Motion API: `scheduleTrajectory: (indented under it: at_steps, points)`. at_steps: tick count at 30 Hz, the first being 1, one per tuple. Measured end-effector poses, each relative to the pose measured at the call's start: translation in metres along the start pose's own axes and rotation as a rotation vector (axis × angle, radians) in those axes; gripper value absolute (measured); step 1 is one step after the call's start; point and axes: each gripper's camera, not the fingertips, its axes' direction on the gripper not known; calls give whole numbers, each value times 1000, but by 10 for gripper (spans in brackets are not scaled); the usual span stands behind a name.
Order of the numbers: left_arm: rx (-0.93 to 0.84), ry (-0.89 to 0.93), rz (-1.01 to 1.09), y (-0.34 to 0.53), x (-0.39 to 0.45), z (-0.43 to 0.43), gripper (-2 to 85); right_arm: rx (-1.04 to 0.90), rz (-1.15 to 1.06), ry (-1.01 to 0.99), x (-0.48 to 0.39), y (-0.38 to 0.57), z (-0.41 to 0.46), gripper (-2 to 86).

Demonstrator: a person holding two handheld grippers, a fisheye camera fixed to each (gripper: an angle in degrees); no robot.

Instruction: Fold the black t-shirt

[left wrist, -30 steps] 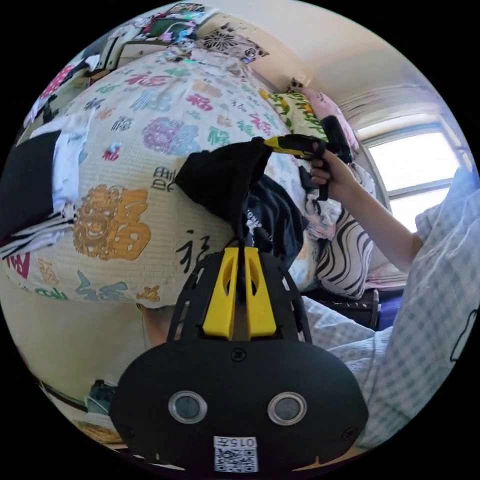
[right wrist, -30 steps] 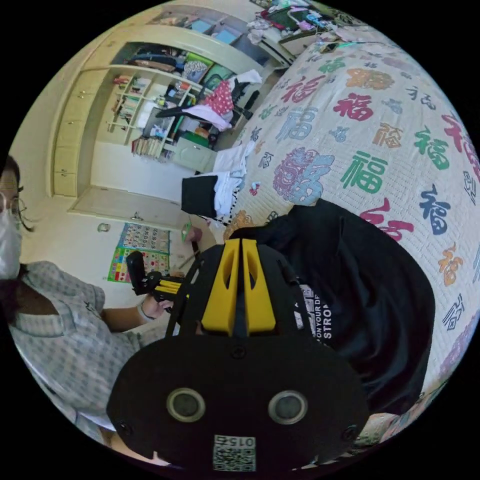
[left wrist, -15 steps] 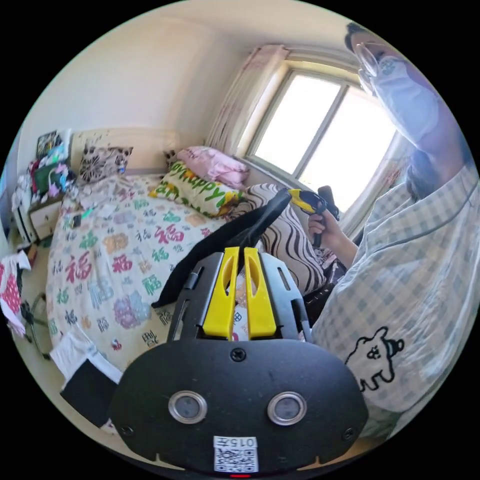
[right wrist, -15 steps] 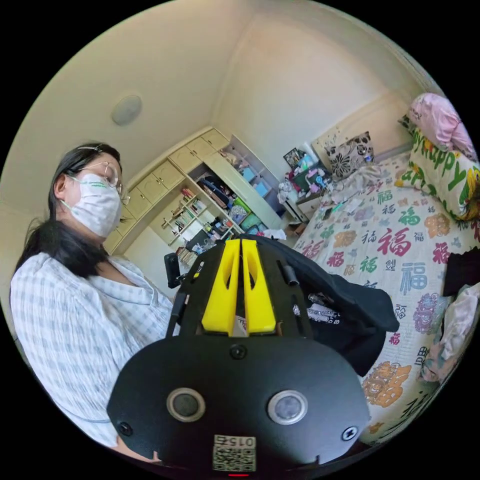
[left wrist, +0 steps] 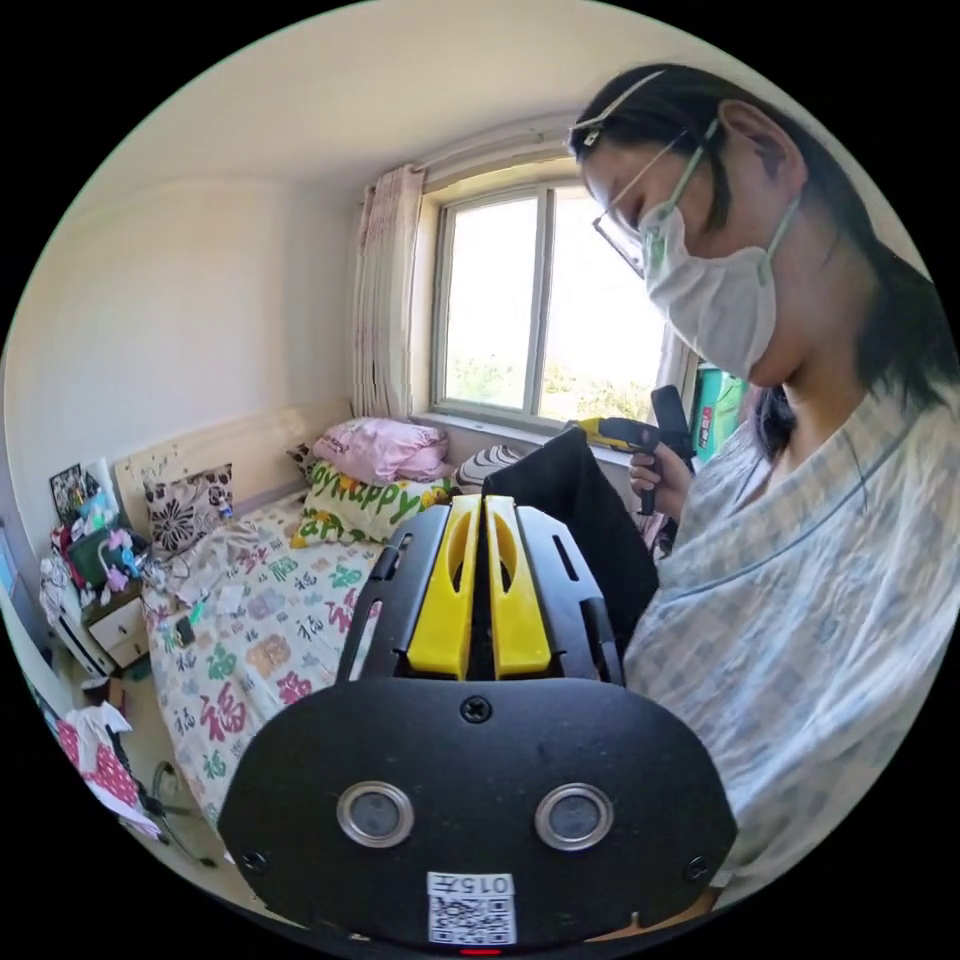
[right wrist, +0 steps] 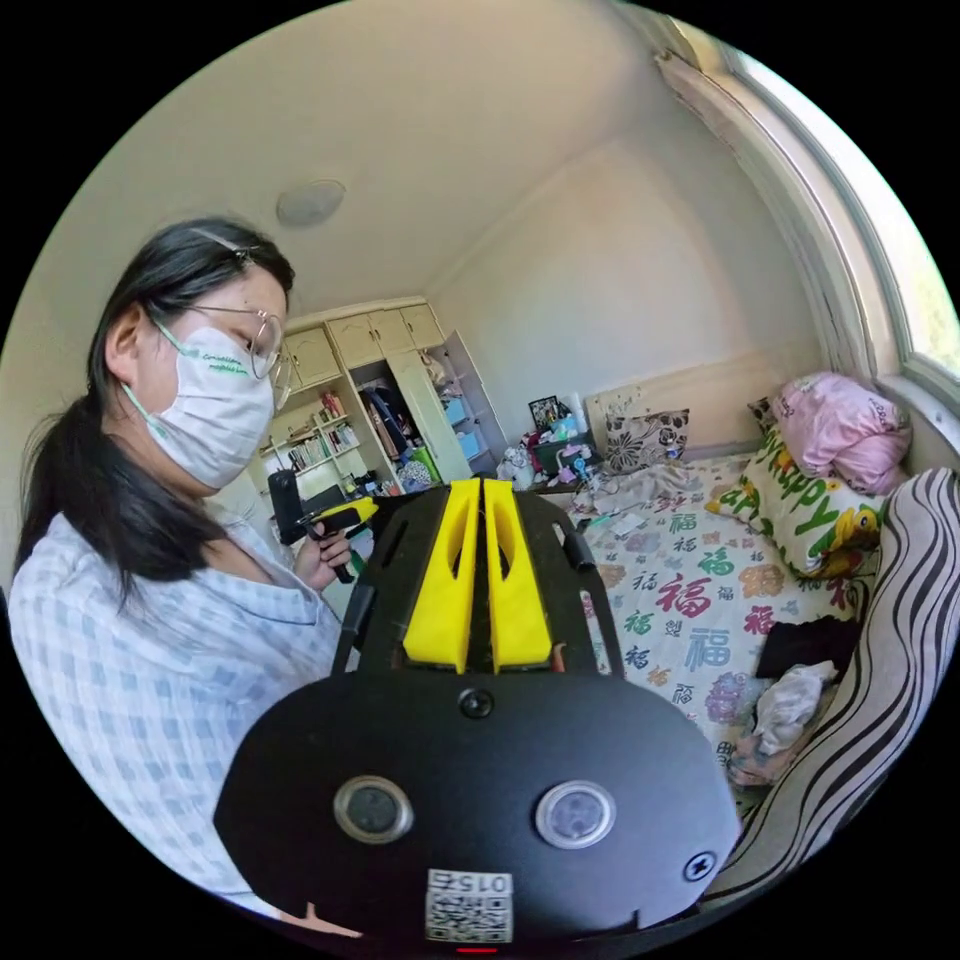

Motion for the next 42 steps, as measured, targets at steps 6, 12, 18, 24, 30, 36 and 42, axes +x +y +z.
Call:
scheduleTrajectory:
  at_steps: [6,12,18,24,30,36,42]
  points:
    - [-72,-22,-6,15,-130,137,-7,-77,39,141,105,-35,62,1]
    - [-299,-163,-295,134,-371,377,-5,-372,301,242,307,-19,192,39]
    - [-455,-112,-690,399,-438,399,33,-616,473,198,352,124,168,87]
    - [-723,26,-1231,655,-400,339,89,-828,872,441,380,263,81,133]
    - [-814,170,-1221,729,-394,379,75,-625,1134,506,425,290,45,151]
    - [-879,248,-1104,741,-452,385,-1,-735,1086,662,445,264,49,26]
    - [-821,313,-1049,731,-527,302,-8,-754,1128,429,437,244,31,5]
